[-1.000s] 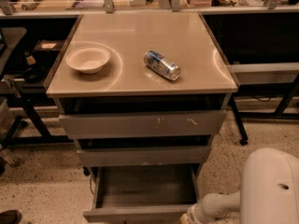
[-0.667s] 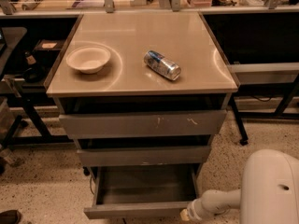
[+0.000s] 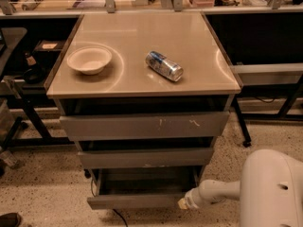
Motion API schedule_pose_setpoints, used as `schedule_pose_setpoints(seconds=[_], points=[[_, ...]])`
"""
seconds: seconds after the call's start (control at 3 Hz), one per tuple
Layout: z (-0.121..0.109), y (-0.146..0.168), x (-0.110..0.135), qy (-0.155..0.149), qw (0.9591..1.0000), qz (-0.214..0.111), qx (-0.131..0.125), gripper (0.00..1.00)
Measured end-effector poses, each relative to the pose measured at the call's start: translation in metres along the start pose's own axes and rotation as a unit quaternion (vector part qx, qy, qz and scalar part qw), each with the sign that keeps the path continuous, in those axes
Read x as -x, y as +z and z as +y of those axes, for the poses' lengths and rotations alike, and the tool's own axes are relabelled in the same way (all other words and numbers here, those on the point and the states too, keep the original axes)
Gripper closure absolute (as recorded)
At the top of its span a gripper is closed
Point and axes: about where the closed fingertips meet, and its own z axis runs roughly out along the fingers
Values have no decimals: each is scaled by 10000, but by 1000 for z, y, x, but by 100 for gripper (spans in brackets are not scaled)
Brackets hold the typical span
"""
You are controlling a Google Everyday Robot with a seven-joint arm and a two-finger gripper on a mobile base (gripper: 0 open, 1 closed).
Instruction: Close bottom drawer
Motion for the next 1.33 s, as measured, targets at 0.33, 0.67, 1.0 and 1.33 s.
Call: schedule_pose_setpoints(seconds=[0.33, 0.67, 1.0, 1.33], points=[[-1, -1, 30, -185, 9998, -118, -21, 100], [1, 0, 56, -340, 9992, -204, -18, 100], [4, 5, 75, -457, 9986, -267, 5, 100], [7, 12, 90, -549, 9979, -327, 41, 100]])
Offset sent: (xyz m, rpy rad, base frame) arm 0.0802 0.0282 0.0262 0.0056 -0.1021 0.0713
